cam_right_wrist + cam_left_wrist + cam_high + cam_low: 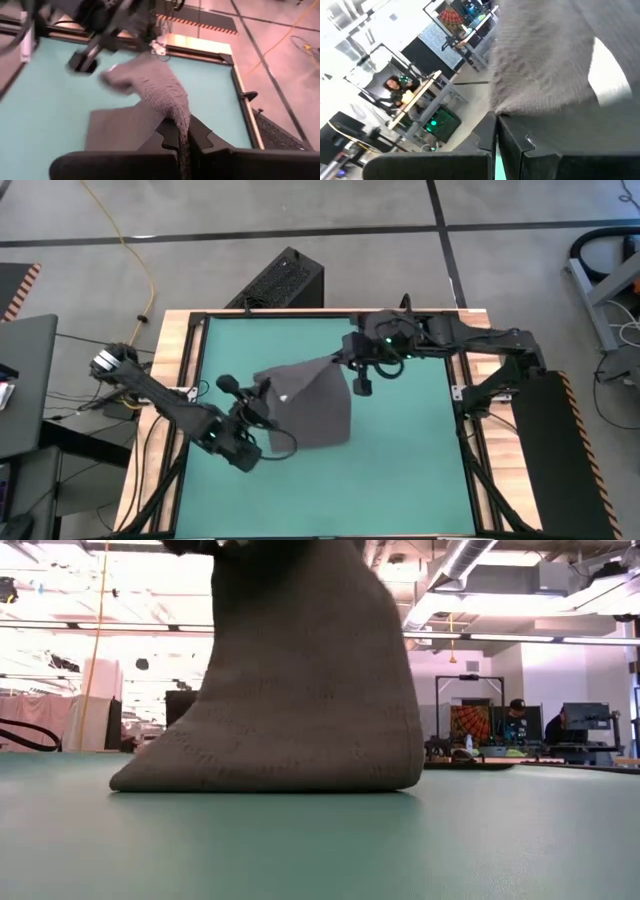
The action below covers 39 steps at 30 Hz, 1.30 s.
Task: Roll towel into tight, uniform cylinder
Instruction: Roll the gray towel
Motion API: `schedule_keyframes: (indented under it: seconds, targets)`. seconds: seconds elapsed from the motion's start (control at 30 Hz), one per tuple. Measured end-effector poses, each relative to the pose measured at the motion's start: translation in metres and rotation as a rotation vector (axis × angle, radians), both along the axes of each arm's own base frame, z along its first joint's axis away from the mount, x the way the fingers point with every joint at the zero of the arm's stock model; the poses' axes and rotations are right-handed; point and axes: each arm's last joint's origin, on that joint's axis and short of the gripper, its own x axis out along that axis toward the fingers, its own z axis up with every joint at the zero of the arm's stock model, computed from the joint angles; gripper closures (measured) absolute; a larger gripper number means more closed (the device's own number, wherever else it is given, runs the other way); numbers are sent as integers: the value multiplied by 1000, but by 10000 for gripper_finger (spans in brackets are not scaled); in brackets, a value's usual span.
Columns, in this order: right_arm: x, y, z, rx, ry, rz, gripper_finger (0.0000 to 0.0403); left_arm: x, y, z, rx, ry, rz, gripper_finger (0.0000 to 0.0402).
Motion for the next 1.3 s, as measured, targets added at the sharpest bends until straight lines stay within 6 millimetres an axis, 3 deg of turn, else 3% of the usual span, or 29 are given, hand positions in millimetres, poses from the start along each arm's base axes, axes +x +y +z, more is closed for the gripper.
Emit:
schedule_keyframes:
  seconds: [0.27,0.37,0.47,0.7,0.87,1.03,1.17,1.3]
  targets:
    - [-11,37,0,36,37,98,383,-24,13,61,-189,-186,-144,401]
    - [-9,50,0,-2,28,104,383,-22,10,69,-231,-180,-275,401]
    - [-7,51,0,-151,7,15,383,-18,15,73,-127,-104,-255,401]
    - [2,14,13,-393,-79,-172,383,-11,71,96,4,-53,-190,401]
    - [6,-35,33,-588,-181,-309,383,-20,136,125,155,-120,-97,401]
    - [-4,-81,68,-826,-394,-508,383,-39,190,166,336,-224,-50,401]
    - [-20,-90,94,-901,-541,-604,383,-47,203,201,377,-231,-114,401]
    - [-30,-71,114,-895,-594,-552,383,-48,195,238,411,-228,-187,401]
